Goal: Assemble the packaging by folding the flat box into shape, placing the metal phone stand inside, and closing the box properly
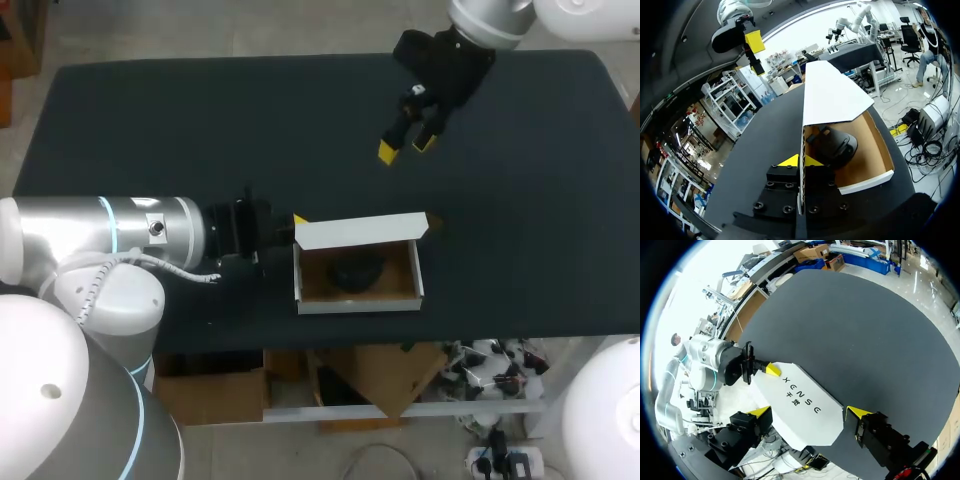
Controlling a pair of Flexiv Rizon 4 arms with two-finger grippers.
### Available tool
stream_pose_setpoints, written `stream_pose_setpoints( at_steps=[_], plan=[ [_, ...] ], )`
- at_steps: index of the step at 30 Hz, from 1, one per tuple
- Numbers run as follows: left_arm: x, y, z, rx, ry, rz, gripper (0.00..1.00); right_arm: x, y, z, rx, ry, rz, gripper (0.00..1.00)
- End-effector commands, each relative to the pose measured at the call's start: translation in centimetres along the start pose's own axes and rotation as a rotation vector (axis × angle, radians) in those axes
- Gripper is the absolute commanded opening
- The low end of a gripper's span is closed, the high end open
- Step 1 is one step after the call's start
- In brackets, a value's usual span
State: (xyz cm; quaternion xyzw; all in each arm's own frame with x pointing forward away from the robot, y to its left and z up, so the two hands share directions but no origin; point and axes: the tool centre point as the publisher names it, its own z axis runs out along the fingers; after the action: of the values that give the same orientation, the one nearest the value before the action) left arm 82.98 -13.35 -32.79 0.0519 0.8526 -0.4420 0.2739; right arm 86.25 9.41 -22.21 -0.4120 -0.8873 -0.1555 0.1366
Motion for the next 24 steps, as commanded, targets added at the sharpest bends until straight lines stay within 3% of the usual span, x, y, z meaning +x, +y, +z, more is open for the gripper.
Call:
stream_pose_setpoints(
  at_steps=[1,7,16,24],
  plan=[
    [0.5,0.2,0.2,-0.008,-0.019,0.014,0.00,0.0,0.2,0.6,0.072,0.003,0.134,1.00],
    [1.1,0.4,0.1,-0.024,-0.061,0.073,0.00,-0.5,-0.8,1.1,0.128,0.042,0.328,1.00],
    [1.4,0.8,0.1,-0.015,-0.111,0.154,0.00,-1.6,-2.6,1.6,0.119,0.121,0.567,1.00],
    [0.9,1.4,0.4,-0.003,-0.140,0.247,0.00,-1.6,-2.6,1.6,0.119,0.121,0.567,1.00]
  ],
)
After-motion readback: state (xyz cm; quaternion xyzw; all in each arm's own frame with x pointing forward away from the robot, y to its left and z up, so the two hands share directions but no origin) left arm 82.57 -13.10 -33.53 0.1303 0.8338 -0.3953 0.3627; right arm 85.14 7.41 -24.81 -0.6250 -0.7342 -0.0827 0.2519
